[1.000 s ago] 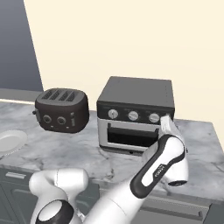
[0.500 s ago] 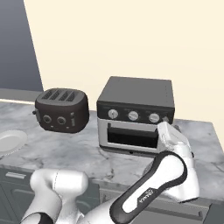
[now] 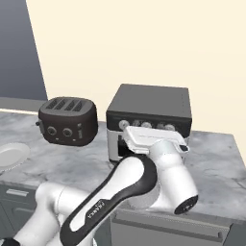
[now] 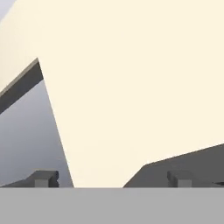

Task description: Pick up the bagel from the plate, place it on the toaster oven rack, close the door, and set the timer.

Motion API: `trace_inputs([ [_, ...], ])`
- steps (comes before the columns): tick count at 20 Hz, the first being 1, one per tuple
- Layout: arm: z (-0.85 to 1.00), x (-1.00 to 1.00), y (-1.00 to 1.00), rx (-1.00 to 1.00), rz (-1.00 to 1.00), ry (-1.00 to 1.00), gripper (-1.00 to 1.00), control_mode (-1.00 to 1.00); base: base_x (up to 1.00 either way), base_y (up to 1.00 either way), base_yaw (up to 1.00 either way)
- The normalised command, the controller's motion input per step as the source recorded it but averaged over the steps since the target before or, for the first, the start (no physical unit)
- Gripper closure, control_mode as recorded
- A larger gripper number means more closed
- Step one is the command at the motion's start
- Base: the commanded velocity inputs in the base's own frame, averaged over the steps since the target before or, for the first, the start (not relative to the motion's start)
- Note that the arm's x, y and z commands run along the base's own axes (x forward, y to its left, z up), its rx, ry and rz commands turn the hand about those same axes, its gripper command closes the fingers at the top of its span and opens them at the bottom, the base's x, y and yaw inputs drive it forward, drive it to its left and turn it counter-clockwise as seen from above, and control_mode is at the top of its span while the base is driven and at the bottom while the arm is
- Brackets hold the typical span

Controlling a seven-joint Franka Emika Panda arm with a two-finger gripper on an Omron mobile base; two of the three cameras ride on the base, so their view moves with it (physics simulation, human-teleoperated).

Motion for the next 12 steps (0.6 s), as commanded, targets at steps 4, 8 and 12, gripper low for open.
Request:
trace_inputs([
  [4, 0.68, 0.01, 0.96, -0.47, -0.04, 0.27, -1.00, -1.00, 0.00, 0.00, 0.00],
  [8, 0.16, 0.00, 0.69, -0.36, -0.14, 0.40, -1.00, -1.00, 0.00, 0.00, 0.00],
  [12, -0.09, 0.01, 0.35, -0.11, -0.27, 0.40, -1.00, -1.00, 0.00, 0.00, 0.00],
])
